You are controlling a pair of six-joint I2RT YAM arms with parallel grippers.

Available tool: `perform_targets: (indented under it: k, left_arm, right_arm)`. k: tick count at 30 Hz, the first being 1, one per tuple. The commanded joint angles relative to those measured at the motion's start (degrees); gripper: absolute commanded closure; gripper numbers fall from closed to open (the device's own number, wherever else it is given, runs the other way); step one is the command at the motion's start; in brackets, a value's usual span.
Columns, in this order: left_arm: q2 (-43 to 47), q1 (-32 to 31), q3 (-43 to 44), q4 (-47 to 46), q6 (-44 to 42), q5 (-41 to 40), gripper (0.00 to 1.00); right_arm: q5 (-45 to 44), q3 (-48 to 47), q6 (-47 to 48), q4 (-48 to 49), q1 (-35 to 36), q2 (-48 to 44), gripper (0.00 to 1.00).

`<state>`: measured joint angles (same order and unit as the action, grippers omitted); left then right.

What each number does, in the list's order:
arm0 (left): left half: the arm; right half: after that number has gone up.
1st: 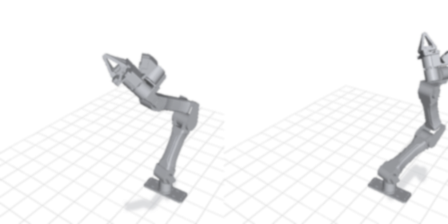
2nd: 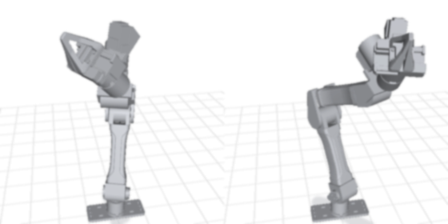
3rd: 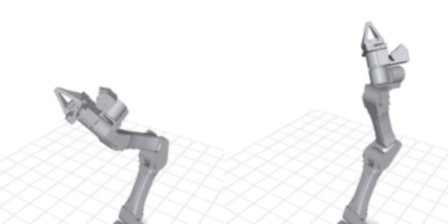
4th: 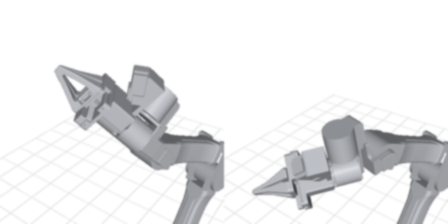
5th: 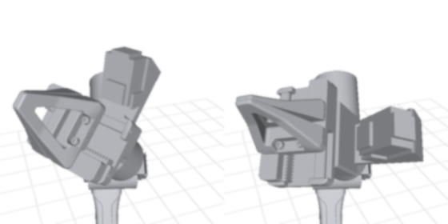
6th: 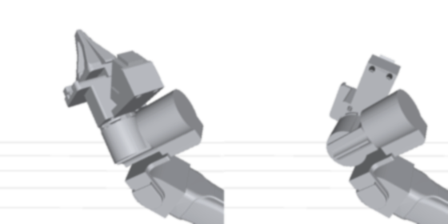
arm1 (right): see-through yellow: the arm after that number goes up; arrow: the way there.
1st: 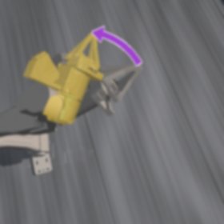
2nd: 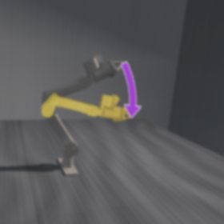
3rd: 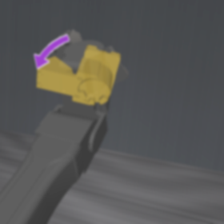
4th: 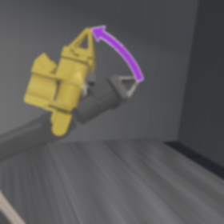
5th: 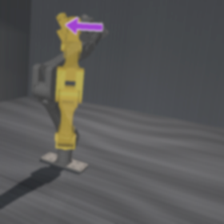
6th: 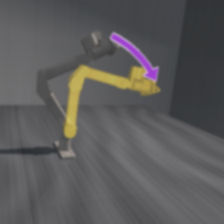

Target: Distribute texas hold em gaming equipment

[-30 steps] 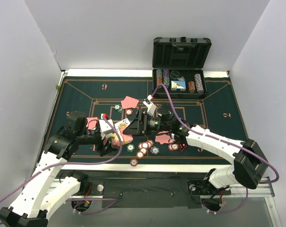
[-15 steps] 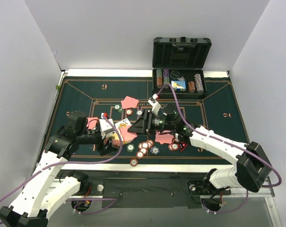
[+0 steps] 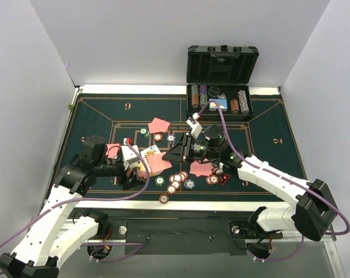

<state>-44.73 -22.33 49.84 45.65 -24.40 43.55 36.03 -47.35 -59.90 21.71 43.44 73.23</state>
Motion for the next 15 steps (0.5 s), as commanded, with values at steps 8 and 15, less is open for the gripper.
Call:
perform_targets:
  k: [8,15]
  left_arm:
    - [1.49,0.27,2.1,-4.69,0.15,1.71,1.0]
    - [1.58,0.27,2.45,-4.43,0.15,1.63,1.0]
  right_arm:
    - [1.23,-1.86,-0.04,-3.43,-5.64,-6.52,1.0]
    - [1.06,-5.98,5.83,-11.85,-9.24,-8.1,1.0]
